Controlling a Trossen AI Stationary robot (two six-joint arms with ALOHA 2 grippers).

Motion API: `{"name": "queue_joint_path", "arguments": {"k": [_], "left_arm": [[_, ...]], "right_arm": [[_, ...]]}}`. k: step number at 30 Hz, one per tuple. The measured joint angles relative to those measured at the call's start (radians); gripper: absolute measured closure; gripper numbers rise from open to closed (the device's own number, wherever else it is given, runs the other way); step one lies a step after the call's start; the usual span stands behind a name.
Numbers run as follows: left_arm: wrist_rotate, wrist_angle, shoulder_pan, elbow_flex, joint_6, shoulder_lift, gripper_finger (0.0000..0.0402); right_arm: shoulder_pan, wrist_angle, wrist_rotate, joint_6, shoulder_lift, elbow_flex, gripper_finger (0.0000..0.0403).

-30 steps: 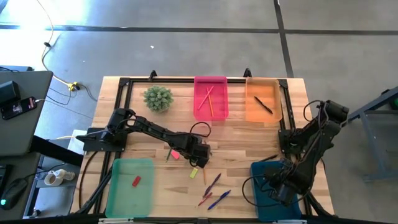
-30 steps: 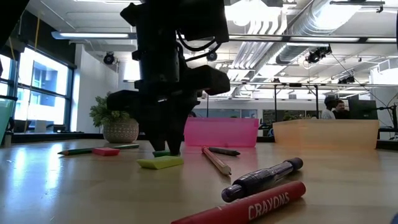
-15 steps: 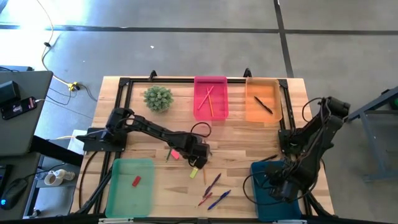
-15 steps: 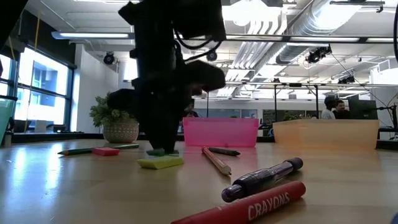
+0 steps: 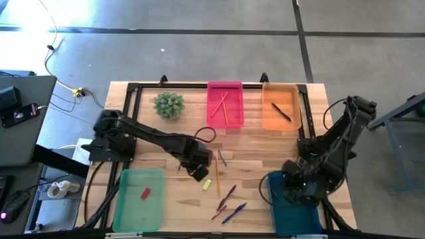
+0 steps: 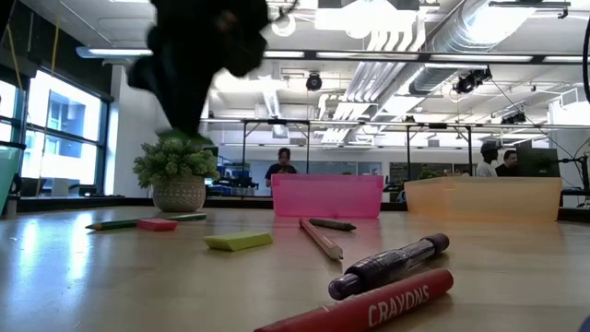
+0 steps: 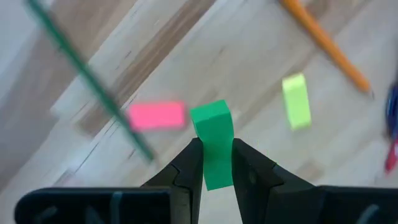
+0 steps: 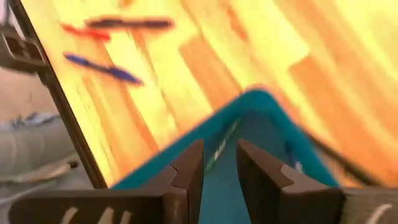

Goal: Sort crayons/erasers/pens/pencils in bins
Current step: Put the green eraser into the green bin

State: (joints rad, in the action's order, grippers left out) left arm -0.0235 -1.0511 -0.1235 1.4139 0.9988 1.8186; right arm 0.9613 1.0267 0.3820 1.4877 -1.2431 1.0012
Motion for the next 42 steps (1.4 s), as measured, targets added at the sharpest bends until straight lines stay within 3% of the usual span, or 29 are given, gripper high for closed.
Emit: {"name": "queue_joint_path", "arguments": {"k": [7,17,22,30,42], "left_arm": [[0.006,-0.247,-0.102,0.001,0.092,-0.134,0.0342],[0.0,-0.47,-0.348,0.001,0.455,-0.202,0.0342],[0.0,-0.452,-0.471,-0.008,0.664,-0.2,0.0342],[-0.007,-0.271,-0.619,-0.165,0.978,-0.199,0.0342],[-0.036,0.035,-0.684,-0.368,1.119,-0.198,0.0342]], "right_arm": [[-0.121,-0.002,0.03,-0.195,0.064,0.0,0.0316],[-0.288,-0.069,0.024,-0.475,0.09,0.0,0.0316],[-0.386,-0.152,-0.024,-0.615,0.091,0.0,0.0316],[-0.517,-0.306,-0.097,-0.794,0.091,0.0,0.0316],[-0.638,-0.484,-0.183,-0.96,0.091,0.0,0.0316]]}}
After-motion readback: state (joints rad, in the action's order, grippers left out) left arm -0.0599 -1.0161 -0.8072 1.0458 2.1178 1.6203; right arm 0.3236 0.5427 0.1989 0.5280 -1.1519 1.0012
